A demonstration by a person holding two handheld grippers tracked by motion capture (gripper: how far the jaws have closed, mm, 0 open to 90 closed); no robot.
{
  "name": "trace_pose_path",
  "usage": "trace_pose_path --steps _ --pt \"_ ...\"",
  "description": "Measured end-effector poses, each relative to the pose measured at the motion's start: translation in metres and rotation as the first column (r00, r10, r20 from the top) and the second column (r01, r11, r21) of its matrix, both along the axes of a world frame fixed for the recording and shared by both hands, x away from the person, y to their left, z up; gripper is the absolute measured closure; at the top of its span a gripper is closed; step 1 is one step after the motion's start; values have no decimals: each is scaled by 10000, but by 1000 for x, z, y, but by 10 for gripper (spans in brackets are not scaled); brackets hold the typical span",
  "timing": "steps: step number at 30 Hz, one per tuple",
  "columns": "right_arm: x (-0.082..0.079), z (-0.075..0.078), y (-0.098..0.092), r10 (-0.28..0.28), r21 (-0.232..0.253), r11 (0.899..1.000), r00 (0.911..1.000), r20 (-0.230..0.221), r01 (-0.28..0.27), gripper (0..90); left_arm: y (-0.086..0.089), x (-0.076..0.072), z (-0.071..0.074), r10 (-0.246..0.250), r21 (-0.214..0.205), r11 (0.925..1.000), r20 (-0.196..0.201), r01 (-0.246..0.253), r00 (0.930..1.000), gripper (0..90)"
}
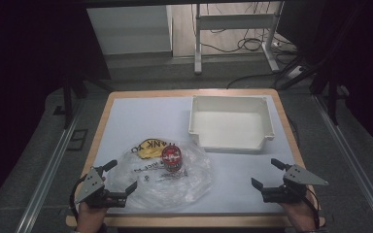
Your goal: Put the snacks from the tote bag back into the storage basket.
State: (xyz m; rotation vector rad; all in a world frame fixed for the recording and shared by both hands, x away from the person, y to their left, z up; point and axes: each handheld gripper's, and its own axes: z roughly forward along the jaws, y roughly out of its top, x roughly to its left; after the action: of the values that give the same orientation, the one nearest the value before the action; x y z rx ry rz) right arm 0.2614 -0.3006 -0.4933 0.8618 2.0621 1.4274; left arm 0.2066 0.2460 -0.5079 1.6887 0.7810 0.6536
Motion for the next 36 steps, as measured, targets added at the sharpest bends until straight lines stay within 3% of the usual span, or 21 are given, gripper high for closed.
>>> trace_pose_path --steps 6,21,36 --pt "0 0 2 -54 -378 9993 10000 36 55 7 -1 0 0 -20 18 10000 3 19 10000 6" --pt "1 0 2 -154 -614 9980 9999 -55 150 7 -1 0 0 -21 40 10000 -16 21 10000 6" --pt "-1 2 8 -40 -272 9996 9998 186 45 5 -2 0 -1 -54 83 10000 -25 55 10000 6"
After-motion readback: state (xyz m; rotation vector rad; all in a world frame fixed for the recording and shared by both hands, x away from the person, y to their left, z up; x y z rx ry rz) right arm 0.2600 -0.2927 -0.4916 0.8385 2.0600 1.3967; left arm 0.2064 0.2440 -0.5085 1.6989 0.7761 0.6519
